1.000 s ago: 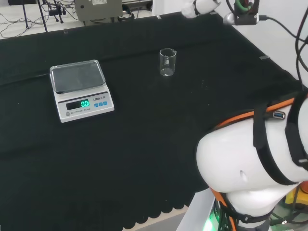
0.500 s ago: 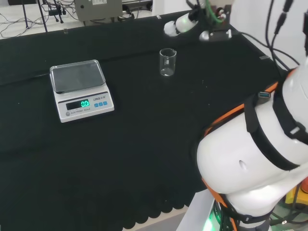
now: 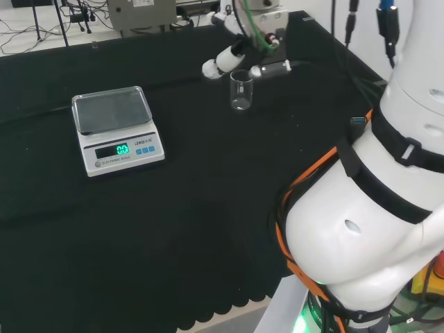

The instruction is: Pick up the beaker.

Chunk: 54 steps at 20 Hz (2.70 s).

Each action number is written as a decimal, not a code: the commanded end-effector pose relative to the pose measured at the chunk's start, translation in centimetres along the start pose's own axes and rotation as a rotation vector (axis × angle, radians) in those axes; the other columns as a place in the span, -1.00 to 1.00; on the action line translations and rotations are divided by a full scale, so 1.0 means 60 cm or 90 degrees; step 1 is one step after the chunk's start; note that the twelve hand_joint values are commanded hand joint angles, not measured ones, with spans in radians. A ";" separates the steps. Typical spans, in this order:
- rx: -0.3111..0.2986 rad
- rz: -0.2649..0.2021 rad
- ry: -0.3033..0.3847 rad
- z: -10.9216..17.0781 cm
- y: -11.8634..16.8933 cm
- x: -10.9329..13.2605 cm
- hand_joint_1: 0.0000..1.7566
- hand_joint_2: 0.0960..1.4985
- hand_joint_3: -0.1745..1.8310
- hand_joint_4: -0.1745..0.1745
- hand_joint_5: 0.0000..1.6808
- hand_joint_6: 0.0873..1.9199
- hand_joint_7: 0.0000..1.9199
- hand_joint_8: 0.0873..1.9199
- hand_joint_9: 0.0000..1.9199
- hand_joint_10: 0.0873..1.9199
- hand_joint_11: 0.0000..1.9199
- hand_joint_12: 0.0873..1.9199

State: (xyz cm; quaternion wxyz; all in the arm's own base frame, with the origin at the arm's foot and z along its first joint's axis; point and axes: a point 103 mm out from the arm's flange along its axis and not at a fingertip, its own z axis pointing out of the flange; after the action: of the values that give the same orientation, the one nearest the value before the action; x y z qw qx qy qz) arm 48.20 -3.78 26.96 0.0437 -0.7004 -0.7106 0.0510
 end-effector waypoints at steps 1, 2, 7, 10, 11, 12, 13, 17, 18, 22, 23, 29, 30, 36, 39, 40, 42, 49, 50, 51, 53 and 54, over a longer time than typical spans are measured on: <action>0.039 -0.020 -0.029 0.109 0.143 0.053 -0.26 -0.16 -0.51 0.41 -1.00 -1.00 -1.00 -0.77 -0.95 -0.24 -1.00 0.06; 0.043 -0.014 -0.031 0.115 0.158 0.042 -0.26 -0.16 -0.51 0.41 -1.00 -1.00 -1.00 -0.77 -0.95 -0.24 -1.00 0.06; 0.058 0.030 -0.012 0.136 0.210 -0.042 -0.27 -0.16 -0.51 0.42 -1.00 -1.00 -1.00 -0.76 -0.95 -0.24 -1.00 0.05; 0.068 0.056 0.001 0.155 0.223 -0.099 -0.27 -0.16 -0.51 0.43 -1.00 -1.00 -1.00 -0.76 -0.95 -0.24 -1.00 0.05; 0.072 0.064 0.001 0.162 0.224 -0.115 -0.27 -0.16 -0.51 0.43 -1.00 -1.00 -1.00 -0.76 -0.95 -0.24 -1.00 0.05; 0.079 0.073 -0.002 0.171 0.230 -0.120 -0.27 -0.16 -0.51 0.43 -1.00 -1.00 -1.00 -0.76 -0.96 -0.24 -1.00 0.04; 0.084 0.080 -0.002 0.180 0.234 -0.126 -0.27 -0.16 -0.52 0.43 -1.00 -1.00 -1.00 -0.76 -0.96 -0.24 -1.00 0.04; 0.094 0.098 0.006 0.190 0.224 -0.192 -0.27 -0.16 -0.52 0.44 -1.00 -1.00 -1.00 -0.76 -0.96 -0.24 -1.00 0.01; 0.100 0.100 0.008 0.192 0.223 -0.203 -0.27 -0.17 -0.52 0.44 -1.00 -1.00 -1.00 -0.76 -0.97 -0.24 -1.00 0.01; 0.114 0.109 0.002 0.206 0.230 -0.215 -0.29 -0.17 -0.52 0.46 -1.00 -1.00 -1.00 -0.76 -0.97 -0.24 -1.00 0.00; 0.119 0.109 0.003 0.214 0.231 -0.213 -0.29 -0.17 -0.52 0.46 -1.00 -1.00 -1.00 -0.76 -0.98 -0.24 -1.00 0.00; 0.129 0.083 0.009 0.232 0.238 -0.189 -0.30 -0.19 -0.53 0.51 -1.00 -1.00 -1.00 -0.77 -0.98 -0.24 -1.00 -0.01; 0.128 0.082 0.011 0.235 0.240 -0.187 -0.30 -0.19 -0.53 0.52 -1.00 -1.00 -1.00 -0.77 -0.98 -0.24 -1.00 -0.01; 0.104 0.082 0.018 0.242 0.252 -0.171 -0.27 -0.17 -0.55 0.59 -1.00 -1.00 -0.99 -0.70 -0.93 -0.22 -1.00 0.15; 0.100 0.089 0.010 0.243 0.265 -0.167 -0.22 -0.16 -0.53 0.62 -0.93 -1.00 -0.98 -0.60 -0.87 -0.21 -1.00 0.33; 0.099 0.090 0.008 0.245 0.270 -0.166 -0.20 -0.15 -0.53 0.62 -0.91 -1.00 -0.97 -0.58 -0.86 -0.21 -1.00 0.36; 0.099 0.090 0.001 0.250 0.282 -0.165 -0.16 -0.15 -0.50 0.63 -0.86 -1.00 -0.96 -0.52 -0.84 -0.20 -1.00 0.41; 0.075 0.085 0.000 0.278 0.308 -0.151 0.04 -0.18 -0.23 0.69 -0.42 -0.80 -0.64 -0.32 -0.47 -0.29 -0.79 0.55; 0.067 0.084 0.000 0.280 0.310 -0.150 0.07 -0.17 -0.20 0.71 -0.41 -0.52 -0.56 -0.29 -0.38 -0.32 -0.69 0.51; 0.059 0.084 -0.001 0.281 0.311 -0.149 0.11 -0.16 -0.17 0.72 -0.39 -0.25 -0.49 -0.25 -0.27 -0.32 -0.57 0.45; 0.046 0.081 -0.001 0.280 0.313 -0.149 0.22 -0.15 -0.09 0.63 -0.32 0.13 -0.38 -0.06 -0.11 -0.25 -0.31 0.32; 0.039 0.079 -0.002 0.278 0.314 -0.149 0.22 -0.02 -0.16 0.35 -0.20 0.23 -0.35 0.07 -0.07 -0.14 -0.19 0.25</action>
State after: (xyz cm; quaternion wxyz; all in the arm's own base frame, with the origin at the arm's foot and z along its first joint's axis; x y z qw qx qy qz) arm 64.67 -12.91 8.15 0.0718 -0.7432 -0.6593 0.0883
